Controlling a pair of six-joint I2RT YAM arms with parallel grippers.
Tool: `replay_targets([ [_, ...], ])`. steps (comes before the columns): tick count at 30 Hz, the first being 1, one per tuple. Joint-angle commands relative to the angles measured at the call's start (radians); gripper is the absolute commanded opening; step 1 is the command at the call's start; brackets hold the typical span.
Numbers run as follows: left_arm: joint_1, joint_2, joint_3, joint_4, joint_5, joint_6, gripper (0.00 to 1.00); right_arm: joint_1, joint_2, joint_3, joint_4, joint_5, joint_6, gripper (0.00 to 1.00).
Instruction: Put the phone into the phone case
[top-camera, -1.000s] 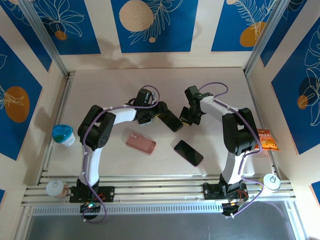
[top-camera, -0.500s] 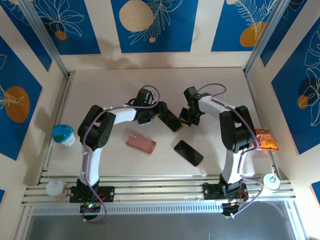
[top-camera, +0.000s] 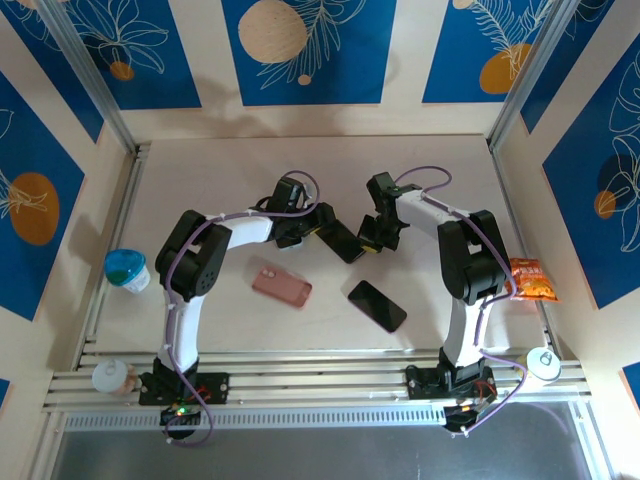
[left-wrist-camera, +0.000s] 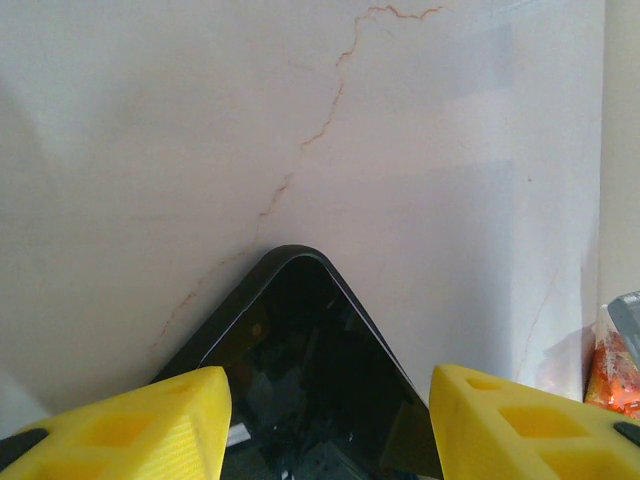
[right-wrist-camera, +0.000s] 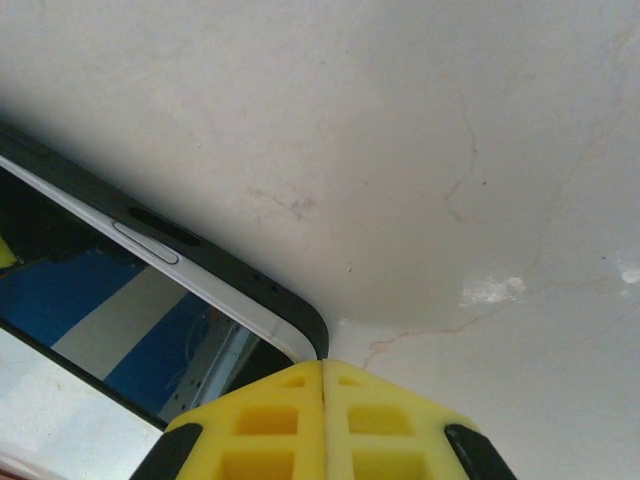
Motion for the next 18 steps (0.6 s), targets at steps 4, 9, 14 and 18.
replay_targets([
  [4, 0.014, 0.027, -0.034, -0.029, -0.032, 0.007, 0.57, 0.009, -0.026, 0.053, -0.009, 0.001, -0.016, 0.00],
  [9, 0.014, 0.026, -0.034, -0.029, -0.034, 0.007, 0.57, 0.008, -0.010, 0.060, -0.009, -0.003, -0.018, 0.00],
  [14, 0.014, 0.027, -0.034, -0.029, -0.033, 0.008, 0.57, 0.008, 0.011, 0.048, -0.004, -0.002, -0.018, 0.00],
  [18, 0.013, 0.032, -0.030, -0.031, -0.033, 0.008, 0.57, 0.006, 0.024, 0.034, 0.004, -0.005, -0.017, 0.00],
])
